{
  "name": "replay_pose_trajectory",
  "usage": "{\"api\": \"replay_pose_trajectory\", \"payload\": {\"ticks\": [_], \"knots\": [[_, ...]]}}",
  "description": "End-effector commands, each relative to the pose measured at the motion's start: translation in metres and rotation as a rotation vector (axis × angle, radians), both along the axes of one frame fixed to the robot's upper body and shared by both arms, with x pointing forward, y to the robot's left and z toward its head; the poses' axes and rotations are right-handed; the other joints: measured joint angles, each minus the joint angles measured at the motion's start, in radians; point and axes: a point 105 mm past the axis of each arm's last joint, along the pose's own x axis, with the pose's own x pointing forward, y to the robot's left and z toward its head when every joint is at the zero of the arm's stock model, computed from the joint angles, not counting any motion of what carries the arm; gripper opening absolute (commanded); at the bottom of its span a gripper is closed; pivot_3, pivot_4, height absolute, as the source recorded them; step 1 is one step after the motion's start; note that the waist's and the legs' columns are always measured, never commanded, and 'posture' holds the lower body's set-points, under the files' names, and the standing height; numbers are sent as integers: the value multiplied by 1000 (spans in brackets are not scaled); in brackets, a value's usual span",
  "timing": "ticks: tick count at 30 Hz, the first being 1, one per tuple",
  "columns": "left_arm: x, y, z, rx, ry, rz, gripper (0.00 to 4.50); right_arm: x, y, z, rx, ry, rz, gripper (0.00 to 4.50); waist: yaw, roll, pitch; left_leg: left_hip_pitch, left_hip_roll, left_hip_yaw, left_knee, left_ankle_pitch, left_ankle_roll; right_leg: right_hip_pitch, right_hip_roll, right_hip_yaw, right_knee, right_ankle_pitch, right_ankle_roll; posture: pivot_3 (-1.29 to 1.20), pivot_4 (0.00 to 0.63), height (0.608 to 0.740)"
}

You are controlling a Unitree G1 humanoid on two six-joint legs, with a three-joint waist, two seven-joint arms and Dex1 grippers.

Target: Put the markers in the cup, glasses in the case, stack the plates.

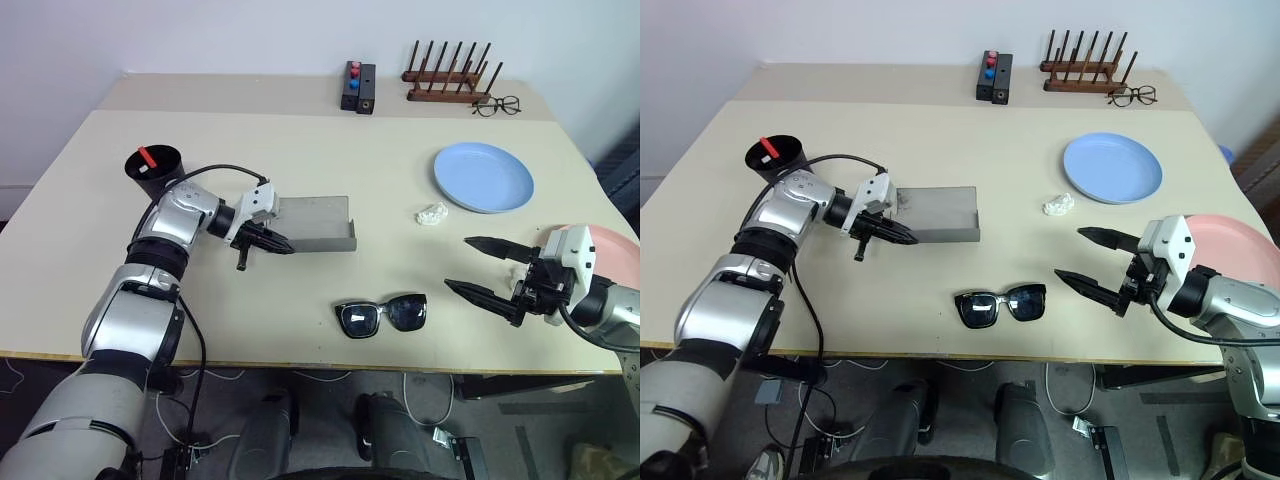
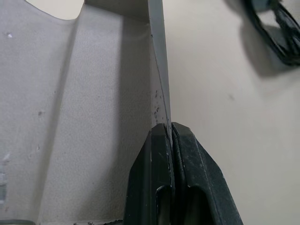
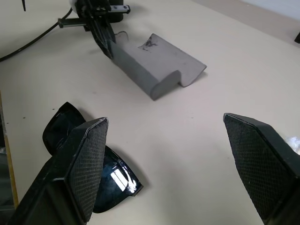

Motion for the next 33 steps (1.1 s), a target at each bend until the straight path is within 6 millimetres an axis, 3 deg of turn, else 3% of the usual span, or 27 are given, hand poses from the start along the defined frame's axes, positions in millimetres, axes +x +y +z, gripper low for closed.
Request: {"api": "replay_pose_trajectory", "payload": {"ticks": [1,14,17,22,27,33], "knots": [[-3,8,10,10,-32,-24,35,-4,3,11,4,-58,11,4033,0,0,0,0,0,0,0,0,0,0,0,0,0,0,0,0,150,740],[-16,33,-7,77,-22,11,35,0,8,8,18,-59,22,4033,0,0,0,0,0,-2,0,0,0,0,0,0,0,0,0,0,150,740],[-18,34,-6,80,-9,7,940,1,7,9,18,-60,24,4033,0,0,0,0,0,-2,0,0,0,0,0,0,0,0,0,0,150,740],[-18,32,-4,56,-56,-1,3329,2,6,9,19,-54,27,4033,0,0,0,0,0,-2,0,0,0,0,0,0,0,0,0,0,150,740],[-19,31,0,17,-83,-18,3329,2,2,6,13,-34,23,4033,0,0,0,0,0,-2,0,0,0,0,0,0,0,0,0,0,150,740],[-11,14,24,-119,-170,-18,3329,4,-19,1,-42,-19,-68,4033,2,0,0,0,0,-2,1,0,0,1,0,0,0,0,0,0,150,740]]}}
